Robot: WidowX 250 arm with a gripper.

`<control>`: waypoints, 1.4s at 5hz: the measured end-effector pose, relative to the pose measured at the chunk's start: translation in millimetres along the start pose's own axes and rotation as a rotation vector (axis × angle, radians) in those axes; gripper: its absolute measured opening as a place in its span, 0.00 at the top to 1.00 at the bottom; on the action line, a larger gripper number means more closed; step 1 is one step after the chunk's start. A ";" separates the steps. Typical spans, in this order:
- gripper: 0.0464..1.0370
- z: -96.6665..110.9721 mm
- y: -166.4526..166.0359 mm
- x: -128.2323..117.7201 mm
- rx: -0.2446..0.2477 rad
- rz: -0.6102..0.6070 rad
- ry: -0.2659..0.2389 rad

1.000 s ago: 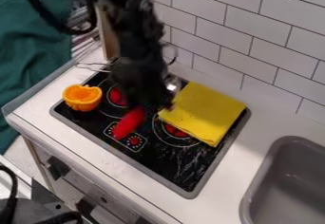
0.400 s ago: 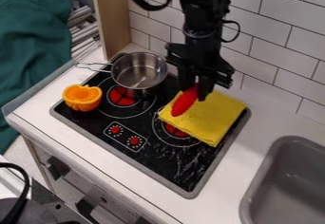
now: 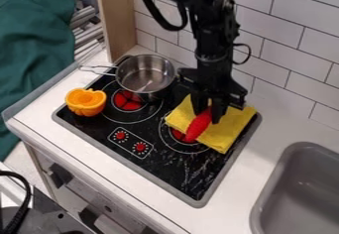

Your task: Put the red spoon on the yellow cloth

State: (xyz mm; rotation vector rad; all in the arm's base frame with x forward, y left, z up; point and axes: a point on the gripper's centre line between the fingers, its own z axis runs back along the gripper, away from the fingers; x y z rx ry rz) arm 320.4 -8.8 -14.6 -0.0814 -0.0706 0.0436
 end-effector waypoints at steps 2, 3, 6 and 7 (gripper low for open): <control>0.34 -14.1 4.6 -8.5 -0.008 0.021 0.059; 0.06 9.8 4.7 -8.9 0.010 0.051 0.016; 0.04 74.6 9.8 -56.5 0.009 0.046 -0.007; 0.04 69.4 13.2 -67.4 0.028 0.045 0.026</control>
